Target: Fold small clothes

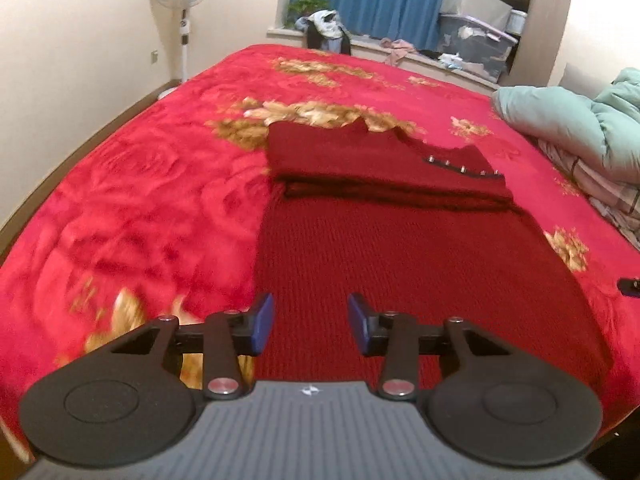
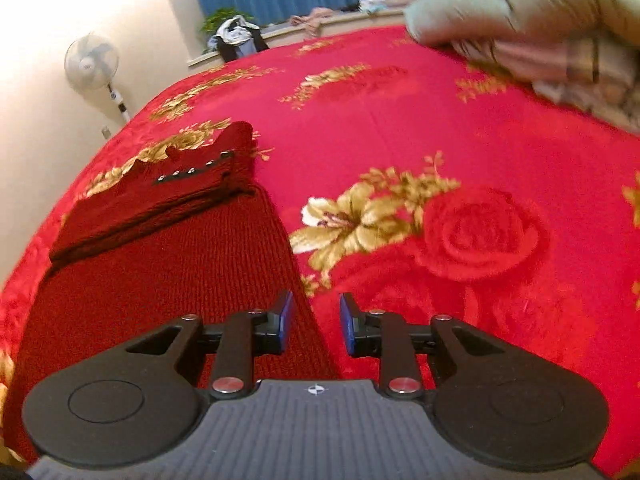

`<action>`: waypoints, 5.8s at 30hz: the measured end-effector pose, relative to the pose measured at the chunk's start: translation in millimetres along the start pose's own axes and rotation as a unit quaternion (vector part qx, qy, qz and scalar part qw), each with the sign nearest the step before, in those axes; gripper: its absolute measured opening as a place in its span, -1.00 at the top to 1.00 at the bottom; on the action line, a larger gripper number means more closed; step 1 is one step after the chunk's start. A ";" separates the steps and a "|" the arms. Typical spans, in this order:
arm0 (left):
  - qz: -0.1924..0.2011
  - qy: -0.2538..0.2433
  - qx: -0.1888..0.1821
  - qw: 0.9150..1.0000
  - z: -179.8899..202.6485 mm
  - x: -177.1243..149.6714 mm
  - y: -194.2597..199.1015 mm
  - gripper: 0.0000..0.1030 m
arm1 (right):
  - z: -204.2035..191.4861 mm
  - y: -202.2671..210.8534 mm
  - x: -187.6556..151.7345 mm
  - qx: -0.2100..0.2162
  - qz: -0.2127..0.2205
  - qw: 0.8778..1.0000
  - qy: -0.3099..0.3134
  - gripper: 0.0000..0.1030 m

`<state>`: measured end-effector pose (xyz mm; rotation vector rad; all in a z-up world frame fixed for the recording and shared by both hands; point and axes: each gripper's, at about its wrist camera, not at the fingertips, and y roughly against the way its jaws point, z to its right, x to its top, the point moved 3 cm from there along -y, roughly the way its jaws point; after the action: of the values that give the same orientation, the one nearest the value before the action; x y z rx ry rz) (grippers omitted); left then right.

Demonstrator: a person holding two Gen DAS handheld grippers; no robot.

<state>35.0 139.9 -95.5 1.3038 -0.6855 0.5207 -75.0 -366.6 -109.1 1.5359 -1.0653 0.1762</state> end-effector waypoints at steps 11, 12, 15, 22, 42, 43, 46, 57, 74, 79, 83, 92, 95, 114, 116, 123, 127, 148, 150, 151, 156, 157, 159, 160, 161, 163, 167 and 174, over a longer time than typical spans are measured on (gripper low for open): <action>-0.128 0.123 0.002 0.984 -37.7 -47.3 -31.4 0.11 | 13.8 -31.0 -25.1 -0.006 -0.101 0.995 -0.025 0.33; -0.137 0.124 0.003 0.983 -38.0 -50.0 -34.1 0.11 | 14.8 -33.6 -26.3 -0.003 -0.107 0.994 -0.028 0.33; -0.151 0.122 0.011 0.981 -39.5 -53.5 -41.1 0.10 | 16.6 -43.6 -33.7 -0.004 -0.132 0.991 -0.028 0.33; -0.180 0.132 -0.001 0.975 -41.9 -64.1 -51.5 0.10 | 19.0 -56.5 -38.1 -0.007 -0.152 0.988 -0.024 0.27; -0.192 0.115 -0.039 0.974 -31.6 -69.0 -53.1 0.58 | -2.0 -47.8 -50.0 0.021 -0.164 0.986 0.033 0.43; -0.191 0.109 -0.038 0.975 -31.0 -69.1 -52.3 0.61 | -3.7 -46.8 -51.2 0.019 -0.161 0.986 0.039 0.54; -0.185 0.082 -0.033 0.979 -21.0 -68.4 -50.4 0.68 | -4.6 -42.9 -50.6 0.022 -0.153 0.987 0.046 0.73; -0.190 0.069 -0.032 0.979 -19.6 -71.1 -48.2 0.66 | -5.9 -46.2 -57.8 0.003 -0.163 0.985 0.059 0.53; -0.059 -0.020 -0.110 0.992 1.4 -1.2 43.3 0.82 | -21.1 34.4 3.2 0.124 -0.053 0.991 0.023 0.80; -0.002 -0.028 -0.135 0.991 3.0 26.3 95.4 0.83 | -24.0 83.6 23.8 0.173 0.004 0.985 0.006 0.83; 0.010 -0.041 -0.162 0.986 -0.7 34.5 130.8 0.83 | -15.7 116.0 30.4 0.197 0.042 0.979 -0.011 0.84; 0.026 0.021 -0.225 0.974 -38.6 41.8 203.6 0.83 | 10.7 197.5 8.2 0.239 0.099 0.964 -0.064 0.85; 0.020 0.039 -0.213 0.976 -48.6 52.7 167.1 0.82 | 4.9 174.2 24.7 0.232 0.083 0.967 -0.068 0.85; -0.058 0.209 -0.092 0.972 -135.8 104.7 -126.9 -0.43 | -4.1 -138.1 91.3 0.111 -0.094 0.985 -0.093 0.21; -0.081 0.209 -0.100 0.969 -134.1 100.3 -137.1 -0.43 | -7.8 -150.1 86.5 0.112 -0.114 0.983 -0.092 0.20; -0.119 0.144 -0.075 0.980 -104.3 88.1 -165.9 -0.15 | -13.3 -179.2 73.1 0.120 -0.155 0.971 -0.134 0.18; -0.102 0.113 -0.086 0.985 -90.1 86.6 -162.7 0.63 | -13.6 -179.8 74.0 0.137 -0.156 0.967 -0.146 0.63; -0.062 0.113 -0.027 0.991 -86.7 101.8 -159.3 0.69 | -21.9 -156.9 113.6 0.089 -0.055 0.990 -0.093 0.82; -0.092 0.099 -0.022 0.991 -84.9 94.4 -168.0 0.67 | -23.1 -170.7 104.2 0.074 -0.077 0.990 -0.095 0.82; -0.091 0.094 -0.023 0.991 -84.9 94.5 -167.2 0.70 | -25.2 -170.9 103.6 0.072 -0.075 0.991 -0.090 0.82; -0.002 0.073 -0.030 0.997 -88.2 112.6 -141.4 0.81 | -37.2 -149.2 121.6 0.094 -0.019 0.992 -0.085 0.83; 0.023 0.079 -0.035 0.996 -88.1 119.1 -134.2 0.81 | -38.9 -140.5 127.8 0.109 0.001 0.990 -0.090 0.83; 0.065 0.073 -0.033 0.995 -84.8 128.0 -121.9 0.81 | -47.1 -123.3 134.3 0.121 0.043 0.989 -0.075 0.83; 0.074 0.069 -0.026 0.994 -82.6 130.7 -119.6 0.81 | -51.8 -119.2 136.7 0.120 0.059 0.989 -0.063 0.83; 0.074 0.068 -0.019 0.995 -81.7 132.0 -122.1 0.81 | -55.3 -117.5 139.7 0.115 0.071 0.989 -0.053 0.83; 0.032 0.077 -0.005 0.997 -84.4 128.0 -141.3 0.75 | -56.0 -125.5 140.0 0.094 0.072 0.992 -0.044 0.82; -0.083 0.095 0.027 0.992 -94.7 111.6 -173.9 0.70 | -48.1 -170.7 120.9 0.047 -0.047 0.997 -0.048 0.76; -0.134 0.098 -0.086 0.982 -92.4 89.4 -132.4 0.16 | -48.3 -118.7 109.1 0.103 -0.043 0.993 -0.033 0.75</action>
<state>204.8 201.4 -133.9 1.1429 -0.3750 0.3544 90.8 -395.7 -109.5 1.7806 -1.0558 0.1822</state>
